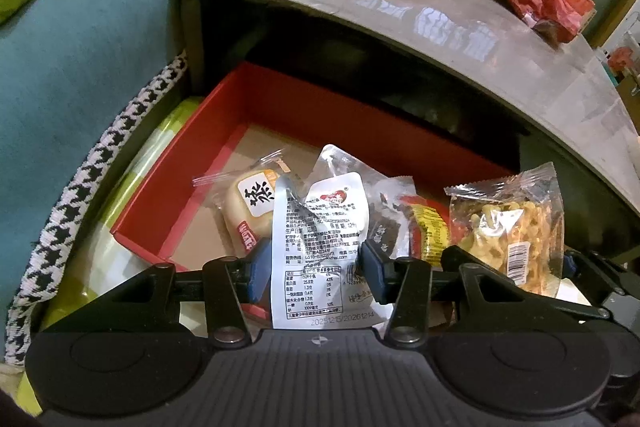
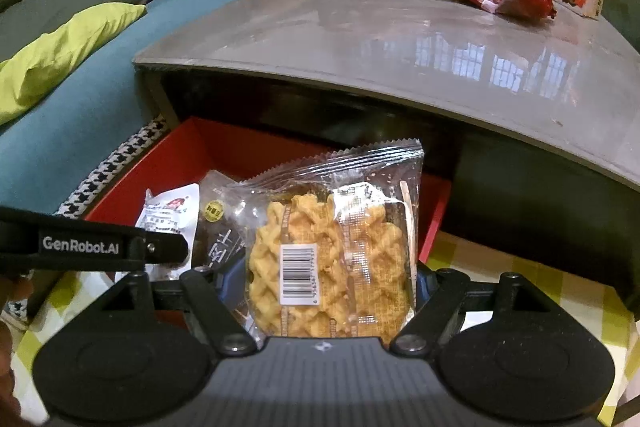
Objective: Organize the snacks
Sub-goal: 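Carry the sausage packet in the left tool while the right tool carries the waffle packet to the box, then open the left tool releasing the sausage packet while the right tool releases the waffle packet in the box, then withdraw both tools from the box toward the blue packet and Kaprons packet, then lower the left tool onto the blue packet while the right tool lowers onto the Kaprons packet, then grasp the blue packet with the left tool while the right tool grasps the Kaprons packet, then carry the blue packet into the box with the left tool while the right tool carries the Kaprons packet there, then open both tools releasing the blue and Kaprons packets into the box, then lower the left tool onto the red-white packet while the right tool moves over the gold packet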
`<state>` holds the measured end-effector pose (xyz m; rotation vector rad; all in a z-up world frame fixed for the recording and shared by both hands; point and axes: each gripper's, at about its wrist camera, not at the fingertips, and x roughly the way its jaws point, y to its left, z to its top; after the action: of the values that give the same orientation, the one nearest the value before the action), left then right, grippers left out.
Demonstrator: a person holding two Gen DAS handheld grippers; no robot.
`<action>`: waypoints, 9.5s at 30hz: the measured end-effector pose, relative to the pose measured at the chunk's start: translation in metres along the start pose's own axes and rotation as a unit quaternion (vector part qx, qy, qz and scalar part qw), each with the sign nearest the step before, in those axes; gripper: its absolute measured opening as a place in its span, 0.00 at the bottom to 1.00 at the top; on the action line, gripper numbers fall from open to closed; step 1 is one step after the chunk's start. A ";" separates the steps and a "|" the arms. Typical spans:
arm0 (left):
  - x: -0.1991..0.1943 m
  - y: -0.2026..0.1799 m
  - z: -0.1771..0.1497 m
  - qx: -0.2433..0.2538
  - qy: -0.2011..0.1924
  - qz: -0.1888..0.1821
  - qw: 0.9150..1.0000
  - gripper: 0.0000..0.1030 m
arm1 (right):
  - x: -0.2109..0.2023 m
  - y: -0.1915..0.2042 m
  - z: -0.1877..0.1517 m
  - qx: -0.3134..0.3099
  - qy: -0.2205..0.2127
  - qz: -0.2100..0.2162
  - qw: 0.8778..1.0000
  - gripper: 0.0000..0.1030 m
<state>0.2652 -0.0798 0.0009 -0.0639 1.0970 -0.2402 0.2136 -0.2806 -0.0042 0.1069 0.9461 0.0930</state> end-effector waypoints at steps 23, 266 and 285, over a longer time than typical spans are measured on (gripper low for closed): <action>-0.008 -0.004 -0.001 0.000 -0.020 0.018 1.000 0.74 | 0.000 -0.007 0.000 0.018 -0.011 -0.007 1.000 0.88; -0.047 -0.002 -0.041 0.010 -0.011 0.020 1.000 0.83 | -0.057 0.012 -0.004 0.003 -0.008 0.023 1.000 0.69; -0.013 -0.060 -0.160 0.079 0.118 0.001 0.990 0.84 | -0.103 -0.006 -0.072 -0.017 0.046 0.046 0.998 0.71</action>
<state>0.1080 -0.1240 -0.0504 0.1109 1.3094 -0.3385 0.0955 -0.2964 0.0365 0.1155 1.0309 0.2002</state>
